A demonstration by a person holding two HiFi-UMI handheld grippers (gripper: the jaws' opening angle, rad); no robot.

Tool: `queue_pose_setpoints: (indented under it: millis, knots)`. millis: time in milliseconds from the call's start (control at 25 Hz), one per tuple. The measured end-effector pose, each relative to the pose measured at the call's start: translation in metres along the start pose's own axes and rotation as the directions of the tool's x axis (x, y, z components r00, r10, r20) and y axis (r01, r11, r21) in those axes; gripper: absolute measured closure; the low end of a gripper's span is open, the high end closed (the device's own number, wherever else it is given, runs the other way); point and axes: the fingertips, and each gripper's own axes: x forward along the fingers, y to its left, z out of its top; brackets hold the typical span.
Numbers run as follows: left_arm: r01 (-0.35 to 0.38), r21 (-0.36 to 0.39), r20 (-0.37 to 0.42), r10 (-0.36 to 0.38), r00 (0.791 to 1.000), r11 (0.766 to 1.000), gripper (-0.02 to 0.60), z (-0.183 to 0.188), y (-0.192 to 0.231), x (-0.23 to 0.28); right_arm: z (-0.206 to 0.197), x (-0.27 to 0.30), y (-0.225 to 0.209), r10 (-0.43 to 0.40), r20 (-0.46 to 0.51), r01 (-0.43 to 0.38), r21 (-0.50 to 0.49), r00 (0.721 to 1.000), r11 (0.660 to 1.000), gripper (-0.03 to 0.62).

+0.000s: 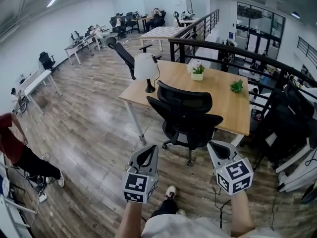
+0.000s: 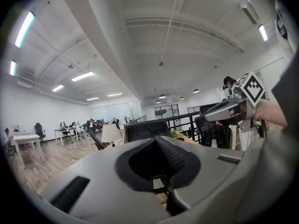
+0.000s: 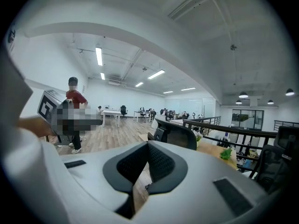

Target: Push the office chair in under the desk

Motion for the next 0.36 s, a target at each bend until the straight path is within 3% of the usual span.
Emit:
queue_pose_setpoints:
  millis: [360]
  knots:
    - [-0.009,-0.01,-0.032,0.009,0.999,1.0,0.566,-0.014,0.005,0.009,-0.005,0.016,0.007,0.027,-0.01,-0.027,-0.004,1.0,1.0,0.574]
